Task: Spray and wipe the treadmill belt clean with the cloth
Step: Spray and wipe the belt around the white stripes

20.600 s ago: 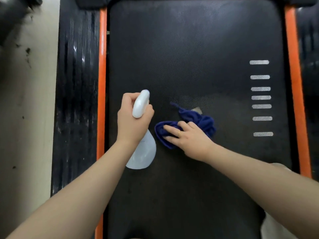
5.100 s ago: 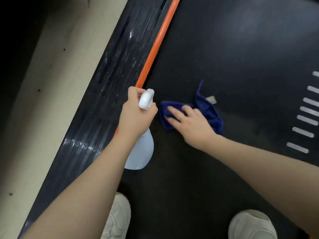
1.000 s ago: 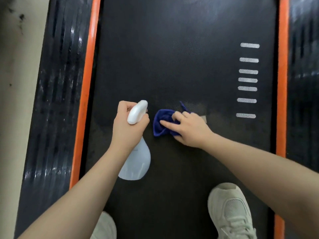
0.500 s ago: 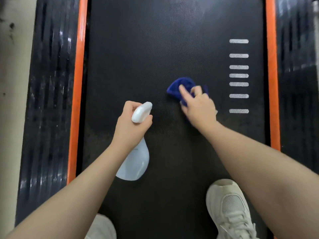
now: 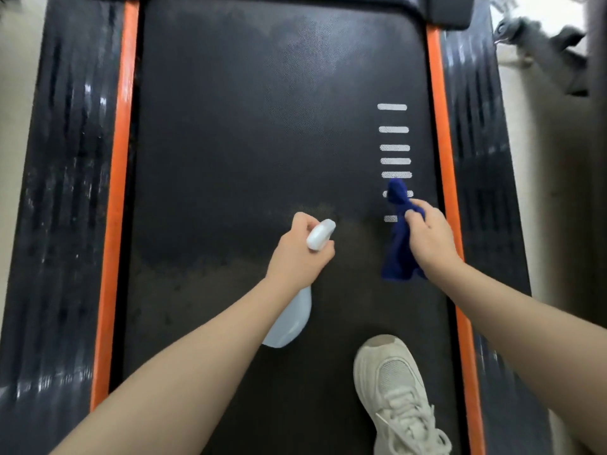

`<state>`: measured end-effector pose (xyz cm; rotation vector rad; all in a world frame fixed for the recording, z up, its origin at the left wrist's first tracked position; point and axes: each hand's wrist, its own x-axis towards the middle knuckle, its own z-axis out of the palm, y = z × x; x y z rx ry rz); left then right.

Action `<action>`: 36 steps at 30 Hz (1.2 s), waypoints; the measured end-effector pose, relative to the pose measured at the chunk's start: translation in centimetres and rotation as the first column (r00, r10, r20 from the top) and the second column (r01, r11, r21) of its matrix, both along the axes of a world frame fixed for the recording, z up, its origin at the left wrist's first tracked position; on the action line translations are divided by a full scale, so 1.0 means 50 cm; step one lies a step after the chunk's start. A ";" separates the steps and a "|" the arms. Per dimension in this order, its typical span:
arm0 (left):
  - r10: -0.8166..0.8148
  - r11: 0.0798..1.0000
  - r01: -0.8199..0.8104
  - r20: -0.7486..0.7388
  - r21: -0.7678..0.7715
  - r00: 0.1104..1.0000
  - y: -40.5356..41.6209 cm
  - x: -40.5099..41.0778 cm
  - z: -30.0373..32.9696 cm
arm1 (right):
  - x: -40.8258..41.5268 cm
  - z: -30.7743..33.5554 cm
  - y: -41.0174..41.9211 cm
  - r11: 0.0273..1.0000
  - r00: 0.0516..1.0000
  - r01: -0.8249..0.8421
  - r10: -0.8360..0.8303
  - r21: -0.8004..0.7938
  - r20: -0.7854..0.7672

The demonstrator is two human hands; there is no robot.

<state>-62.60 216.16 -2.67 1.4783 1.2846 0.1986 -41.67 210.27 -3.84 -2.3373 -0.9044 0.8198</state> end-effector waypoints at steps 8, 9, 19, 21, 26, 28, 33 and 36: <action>0.165 0.986 -0.162 0.072 -0.050 0.984 -0.026 0.082 -0.001 | 0.034 0.008 0.001 0.991 0.995 0.100 -0.101 0.086 0.003; 0.218 0.975 -0.214 0.069 -0.049 0.974 -0.020 0.069 -0.003 | 0.030 0.003 0.006 0.994 0.997 0.076 -0.076 0.085 0.000; 0.481 0.877 -0.481 -0.037 0.009 0.876 0.018 -0.074 -0.012 | -0.091 -0.083 0.105 0.956 0.944 -0.282 0.291 -0.082 0.157; 0.529 0.848 -0.529 -0.022 0.028 0.848 0.022 -0.092 -0.008 | -0.135 -0.098 0.115 0.903 0.852 -0.401 0.430 -0.156 0.299; 0.562 0.825 -0.560 0.001 0.079 0.827 0.028 -0.110 -0.011 | -0.199 -0.118 0.089 0.309 0.227 -0.933 0.902 -0.183 0.367; 0.540 0.838 -0.538 0.002 0.096 0.842 0.028 -0.114 -0.017 | -0.179 -0.128 0.132 0.338 0.226 -0.926 0.851 -0.166 0.474; 0.577 0.813 -0.573 -0.002 0.105 0.817 0.027 -0.121 -0.025 | -0.221 -0.123 0.198 0.715 0.530 -0.630 0.682 -0.304 0.504; 0.670 0.735 -0.666 0.010 0.123 0.742 0.027 -0.136 -0.029 | -0.281 -0.127 0.133 0.502 0.389 -0.858 0.774 -0.109 0.500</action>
